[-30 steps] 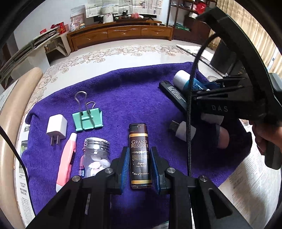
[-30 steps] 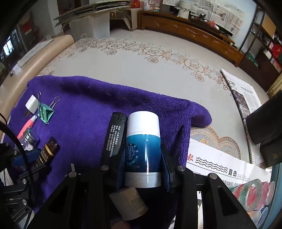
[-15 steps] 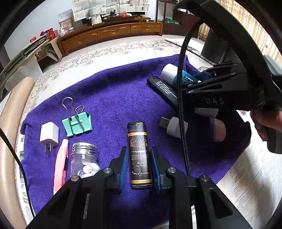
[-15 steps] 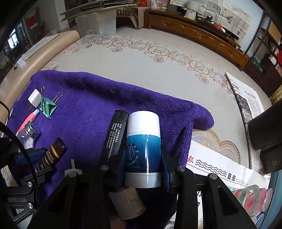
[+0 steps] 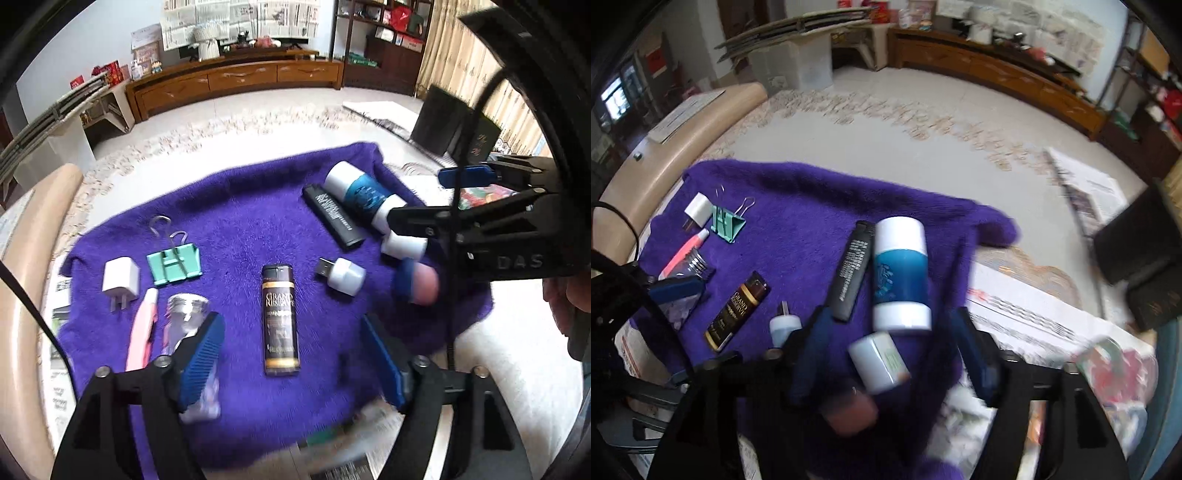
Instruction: Organize rigid objects
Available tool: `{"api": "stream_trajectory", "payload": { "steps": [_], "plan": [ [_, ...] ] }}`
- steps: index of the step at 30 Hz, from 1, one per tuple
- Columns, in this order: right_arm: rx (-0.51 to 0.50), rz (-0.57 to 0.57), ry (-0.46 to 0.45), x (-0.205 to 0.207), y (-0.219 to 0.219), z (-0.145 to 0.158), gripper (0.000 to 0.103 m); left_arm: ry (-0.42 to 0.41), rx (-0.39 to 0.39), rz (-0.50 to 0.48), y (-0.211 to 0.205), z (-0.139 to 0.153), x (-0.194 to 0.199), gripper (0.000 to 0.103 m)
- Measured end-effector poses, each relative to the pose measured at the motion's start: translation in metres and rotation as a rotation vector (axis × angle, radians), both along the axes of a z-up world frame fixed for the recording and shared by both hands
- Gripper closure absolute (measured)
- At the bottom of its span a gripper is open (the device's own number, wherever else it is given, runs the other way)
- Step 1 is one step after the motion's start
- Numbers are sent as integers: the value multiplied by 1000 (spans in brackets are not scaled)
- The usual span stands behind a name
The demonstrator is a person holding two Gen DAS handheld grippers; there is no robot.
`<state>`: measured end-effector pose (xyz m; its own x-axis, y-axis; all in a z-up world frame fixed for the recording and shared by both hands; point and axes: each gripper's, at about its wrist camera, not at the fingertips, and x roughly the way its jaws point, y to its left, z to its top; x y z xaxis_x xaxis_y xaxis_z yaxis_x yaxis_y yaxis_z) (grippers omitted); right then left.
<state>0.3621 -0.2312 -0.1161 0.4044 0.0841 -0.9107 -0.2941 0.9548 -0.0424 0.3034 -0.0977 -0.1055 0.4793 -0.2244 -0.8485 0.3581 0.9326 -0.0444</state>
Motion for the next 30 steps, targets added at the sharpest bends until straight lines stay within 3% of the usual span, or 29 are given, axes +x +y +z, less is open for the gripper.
{"api": "stream_trajectory", "payload": {
  "steps": [1,4,5,6,10,12,14,16,18,23,30],
  "plan": [
    [-4,-15,-16,-6,-2,7,17,-14,-3,8,3,7,-7,19],
    [18,-40,-45,-29,-4,30,12,-45,-14,44,17,25,-32,3],
    [26,-51,-54,-41,-4,39,4,-47,-18,67,23,30,-41,0],
    [29,-64,-63,-50,-4,45,0,-43,-23,83,29,33,-46,0],
    [67,-110,-93,-95,1,70,0,-29,-113,191,59,53,-87,0],
    [81,-127,-95,-120,4,80,0,-32,-106,237,68,62,-106,0],
    [89,-150,-103,-145,10,90,0,-37,-51,296,73,69,-121,0],
    [88,-167,-108,-167,13,97,0,-55,75,328,73,78,-139,0],
    [84,-187,-114,-190,14,104,0,-101,115,335,71,87,-158,0],
    [63,-225,-145,-239,17,121,0,-110,-23,316,85,110,-199,0],
    [56,-240,-200,-287,21,135,0,-123,10,350,91,115,-231,0]
  ]
}}
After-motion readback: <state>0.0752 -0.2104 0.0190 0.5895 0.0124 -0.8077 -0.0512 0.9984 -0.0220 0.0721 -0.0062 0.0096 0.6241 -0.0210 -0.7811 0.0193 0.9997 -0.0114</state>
